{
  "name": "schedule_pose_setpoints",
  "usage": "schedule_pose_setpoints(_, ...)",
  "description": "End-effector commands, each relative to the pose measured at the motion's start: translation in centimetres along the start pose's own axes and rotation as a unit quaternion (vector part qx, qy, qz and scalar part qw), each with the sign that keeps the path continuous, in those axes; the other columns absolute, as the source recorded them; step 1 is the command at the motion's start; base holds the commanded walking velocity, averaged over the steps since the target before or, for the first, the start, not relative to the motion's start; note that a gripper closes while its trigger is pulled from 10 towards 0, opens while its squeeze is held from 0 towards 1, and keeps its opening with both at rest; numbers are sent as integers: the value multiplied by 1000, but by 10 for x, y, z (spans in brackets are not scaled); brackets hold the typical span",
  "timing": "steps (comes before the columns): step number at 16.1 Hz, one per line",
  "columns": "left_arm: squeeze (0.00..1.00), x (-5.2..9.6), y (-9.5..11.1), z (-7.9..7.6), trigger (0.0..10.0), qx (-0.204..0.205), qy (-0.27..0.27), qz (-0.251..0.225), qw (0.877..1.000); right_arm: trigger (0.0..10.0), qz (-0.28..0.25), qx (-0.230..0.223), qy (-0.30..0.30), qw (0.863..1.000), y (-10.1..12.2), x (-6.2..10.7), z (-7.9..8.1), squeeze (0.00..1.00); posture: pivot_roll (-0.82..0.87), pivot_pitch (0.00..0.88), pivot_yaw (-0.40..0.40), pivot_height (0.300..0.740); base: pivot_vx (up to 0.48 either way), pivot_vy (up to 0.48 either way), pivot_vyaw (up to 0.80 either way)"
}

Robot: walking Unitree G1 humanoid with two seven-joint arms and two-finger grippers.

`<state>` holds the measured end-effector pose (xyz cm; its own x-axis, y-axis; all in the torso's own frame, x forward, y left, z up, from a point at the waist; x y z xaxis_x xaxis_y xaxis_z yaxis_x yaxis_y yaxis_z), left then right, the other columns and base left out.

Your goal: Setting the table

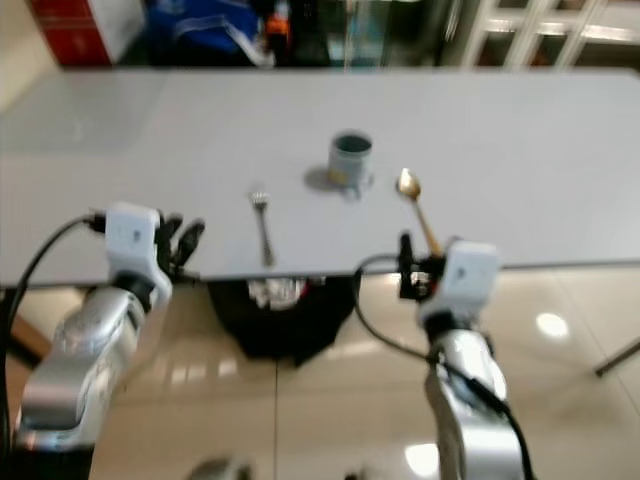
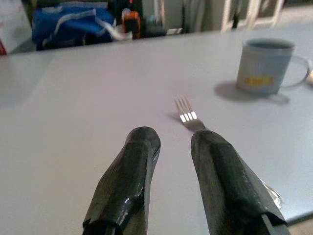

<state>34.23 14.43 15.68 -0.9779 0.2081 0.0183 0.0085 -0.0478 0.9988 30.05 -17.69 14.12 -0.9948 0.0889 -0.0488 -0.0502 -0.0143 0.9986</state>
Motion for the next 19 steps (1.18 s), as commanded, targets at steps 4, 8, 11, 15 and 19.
schedule_pose_setpoints(4, 47, 1, 21, 18, 10000, 7, 28, -29, 999, 10000, -28, -23, 17, 999, 13, -4, 11, 0, 63, 45, -6, 740, 0, 480, 0)
schedule_pose_setpoints(8, 1000, 1, 36, 13, 10000, 8, 21, -58, 998, 10000, -43, -24, 33, 998, 20, -7, 16, 1000, 65, 37, -13, 740, 0, 480, 0)
schedule_pose_setpoints(11, 1000, 2, 39, 14, 10000, 11, 25, -69, 997, 10000, -42, -11, 36, 998, 19, -10, 16, 1000, 69, 42, -20, 740, 0, 480, 0)
schedule_pose_setpoints(15, 0, 4, 50, 17, 10000, -24, 45, -109, 993, 10000, -46, 22, 27, 998, 16, -15, 14, 0, 77, 41, -28, 740, 0, 480, 0)
schedule_pose_setpoints(19, 0, 9, 45, 26, 10000, -51, 53, -115, 991, 10000, -59, 25, 33, 997, 19, -16, 16, 0, 79, 44, -26, 740, 0, 480, 0)
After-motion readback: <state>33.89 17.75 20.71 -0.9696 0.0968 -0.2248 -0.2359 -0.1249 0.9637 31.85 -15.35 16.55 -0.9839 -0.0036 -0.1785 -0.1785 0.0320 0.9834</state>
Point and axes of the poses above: a point about 5 cm out from each wrist's last joint towards the gripper, its own x axis pointing back from the gripper into the wrist, its own y axis along the axis of the wrist's last joint, z = x × y, the point moved 6 cm from there along -x, pointing out of the wrist towards the gripper, and after that the axes turned 2 degrees about x, right-handed, at the moved point
